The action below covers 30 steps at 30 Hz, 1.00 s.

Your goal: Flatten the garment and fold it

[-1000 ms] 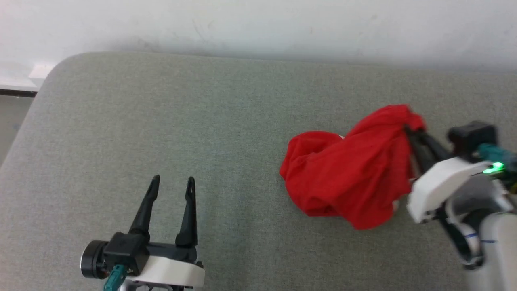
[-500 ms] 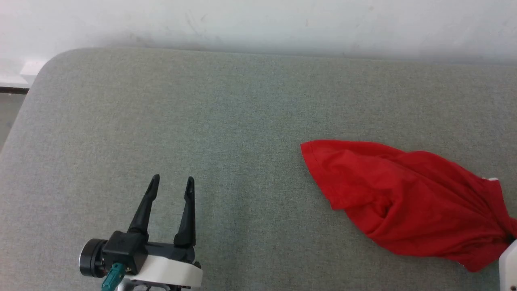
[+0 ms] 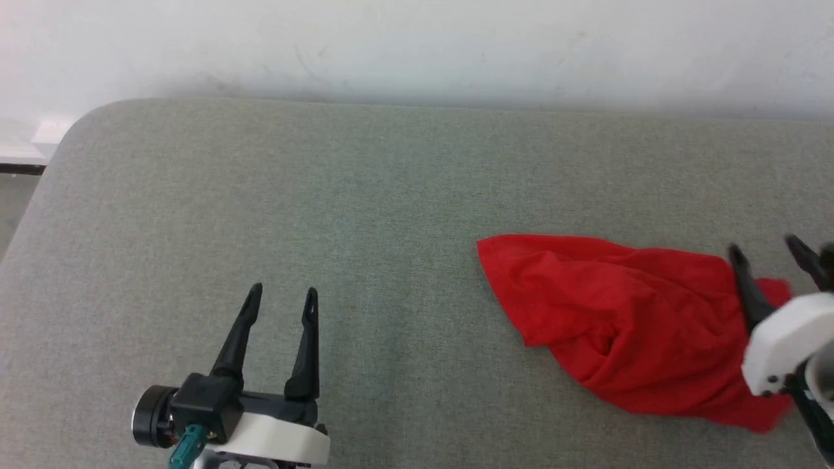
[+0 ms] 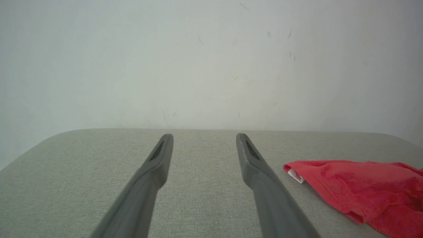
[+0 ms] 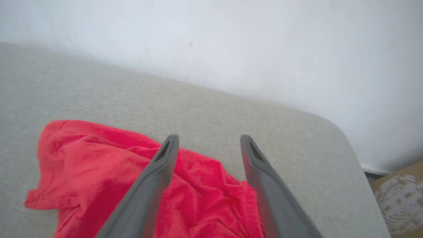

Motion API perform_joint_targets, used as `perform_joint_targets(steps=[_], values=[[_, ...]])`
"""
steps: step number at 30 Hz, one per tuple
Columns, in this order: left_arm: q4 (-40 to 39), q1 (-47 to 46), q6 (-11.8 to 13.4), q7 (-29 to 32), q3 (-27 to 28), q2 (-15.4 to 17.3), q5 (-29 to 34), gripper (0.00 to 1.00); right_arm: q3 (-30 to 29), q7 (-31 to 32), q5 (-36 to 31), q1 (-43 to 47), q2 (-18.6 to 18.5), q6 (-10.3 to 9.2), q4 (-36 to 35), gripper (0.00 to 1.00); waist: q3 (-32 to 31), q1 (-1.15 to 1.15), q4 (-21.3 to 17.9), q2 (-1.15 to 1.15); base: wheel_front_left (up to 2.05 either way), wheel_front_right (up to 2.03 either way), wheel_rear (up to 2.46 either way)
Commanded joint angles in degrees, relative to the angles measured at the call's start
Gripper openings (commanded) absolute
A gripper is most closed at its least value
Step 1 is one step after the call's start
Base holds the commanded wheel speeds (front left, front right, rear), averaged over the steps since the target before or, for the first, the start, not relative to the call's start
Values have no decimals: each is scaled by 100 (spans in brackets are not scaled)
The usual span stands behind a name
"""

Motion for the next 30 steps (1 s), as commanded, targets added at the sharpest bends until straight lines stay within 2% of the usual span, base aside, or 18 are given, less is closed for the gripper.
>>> perform_joint_targets(steps=[1, 5, 9, 16, 22, 23, 24, 25, 26, 30], values=[[-9, -3, 4, -27, -20, -12, 8, 100, 139, 85, 36, -87, -17, -5, -128, 100, 30, 0, 64, 0, 0, 0, 0], [-20, -25, 41, -27, -83, -13, -57, 100, 816, 484, 258, -259, -113, -5, -480, 100, 110, 0, 227, 0, 0, 0, 0], [-7, -71, 61, -27, -126, -13, -104, 100, 1602, 893, 499, -409, -306, -5, -445, 100, 208, 0, 425, 0, 0, 0, 0], [39, -121, 87, -27, -200, -13, -167, 100, 2651, 1775, 942, -444, -628, -5, 82, 100, 262, 0, 734, 0, 0, 0, 0], [82, -179, 89, -27, -258, -13, -204, 100, 3138, 1667, 835, -605, -856, -5, 934, 100, 271, 0, 922, 0, 0, 0, 0], [89, -186, 89, -27, -259, -13, -206, 100, 3148, 1615, 794, -631, -834, -5, 1102, 83, 267, 0, 941, 0, 0, 0, 0], [95, -193, 86, -27, -260, -13, -207, 100, 3202, 1565, 728, -666, -836, -5, 1244, 45, 264, 0, 961, 0, 0, 0, 0], [96, -197, 86, -27, -257, -13, -203, 100, 3250, 1485, 679, -713, -827, -5, 1354, 40, 261, 0, 973, 0, 0, 0, 0], [95, -199, 89, -27, -254, -13, -202, 100, 3255, 1375, 641, -761, -795, -5, 1444, 0, 257, 0, 980, 0, 0, 0, 0], [87, -177, 111, -27, -231, -14, -190, 100, 3267, 961, 569, -940, -595, -5, 1581, 0, 219, 0, 949, 0, 0, 0, 0]])
